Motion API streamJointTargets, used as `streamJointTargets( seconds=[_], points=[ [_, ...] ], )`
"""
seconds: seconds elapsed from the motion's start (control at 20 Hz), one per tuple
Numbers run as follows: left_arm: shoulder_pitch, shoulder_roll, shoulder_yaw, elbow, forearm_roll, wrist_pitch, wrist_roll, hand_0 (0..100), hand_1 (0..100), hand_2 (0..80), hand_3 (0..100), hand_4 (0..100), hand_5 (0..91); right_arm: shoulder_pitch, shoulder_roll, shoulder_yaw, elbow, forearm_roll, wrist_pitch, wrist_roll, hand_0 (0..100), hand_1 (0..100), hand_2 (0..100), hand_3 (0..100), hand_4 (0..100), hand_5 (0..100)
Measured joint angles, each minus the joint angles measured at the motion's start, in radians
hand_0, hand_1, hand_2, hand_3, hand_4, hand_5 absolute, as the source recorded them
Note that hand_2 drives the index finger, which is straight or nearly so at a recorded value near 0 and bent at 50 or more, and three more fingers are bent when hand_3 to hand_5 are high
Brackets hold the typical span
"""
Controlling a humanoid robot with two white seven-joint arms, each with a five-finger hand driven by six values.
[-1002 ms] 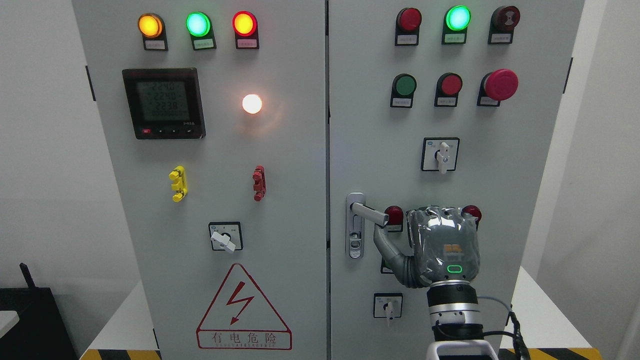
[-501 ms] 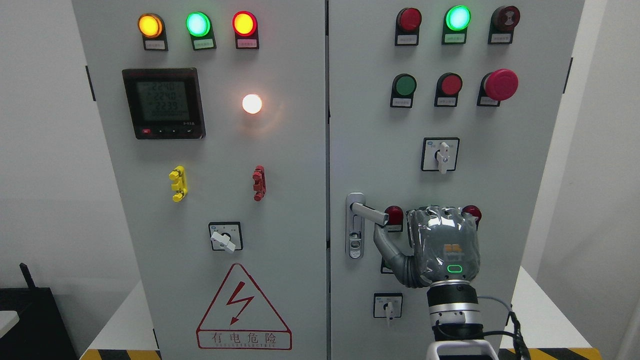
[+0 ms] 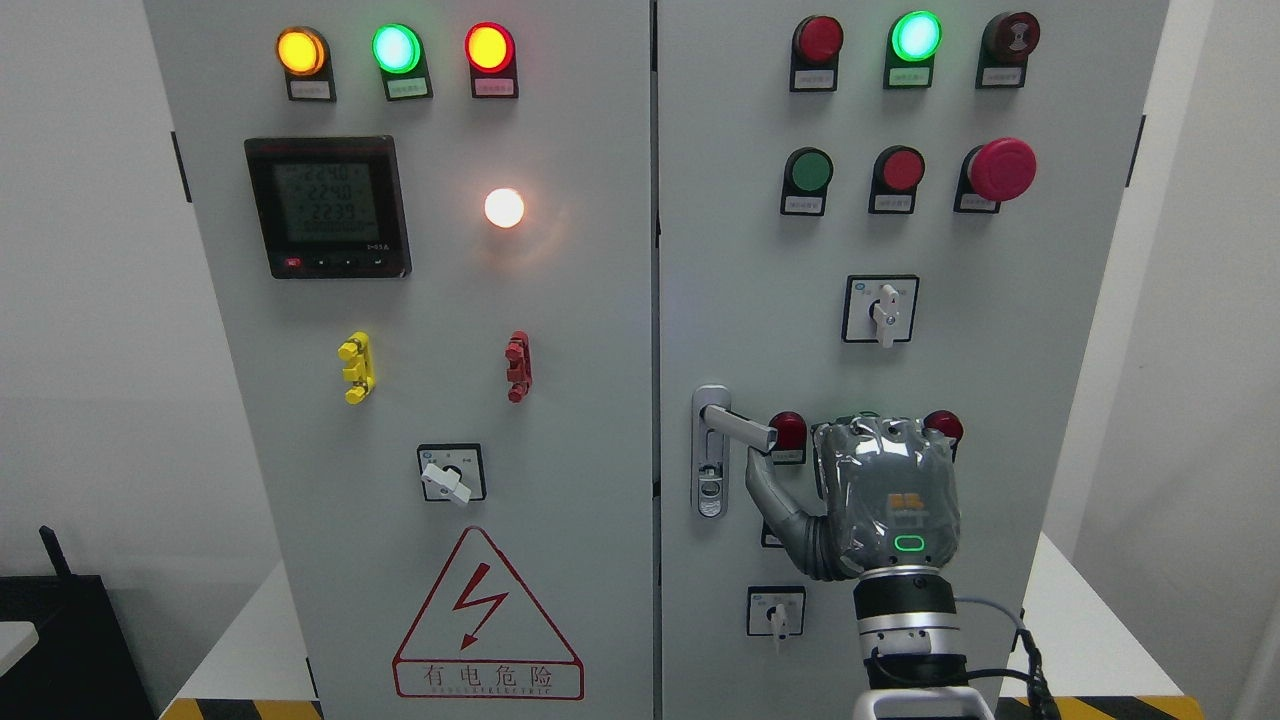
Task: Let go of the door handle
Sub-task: 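Open the right hand fingers to release the silver handle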
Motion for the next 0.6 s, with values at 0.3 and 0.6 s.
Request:
streamJointTargets(
  seconds=[0.3, 0.6],
  points=[
    [0.0, 0.0, 0.0, 0.0, 0.0, 0.001, 0.0, 12, 39, 0.0, 0, 0, 0.0, 0.013, 0.001, 0.003, -0.009, -0.001, -0.001, -0.003, 41, 5, 96, 100, 100, 96],
    [0.0, 0.0, 0.0, 0.0, 0.0, 0.001, 0.0, 12, 39, 0.0, 0, 0, 0.0, 0.059, 0.001, 0.011, -0.035, -0.002, -0.02, -0.007, 41, 5, 96, 100, 100, 96]
  ],
)
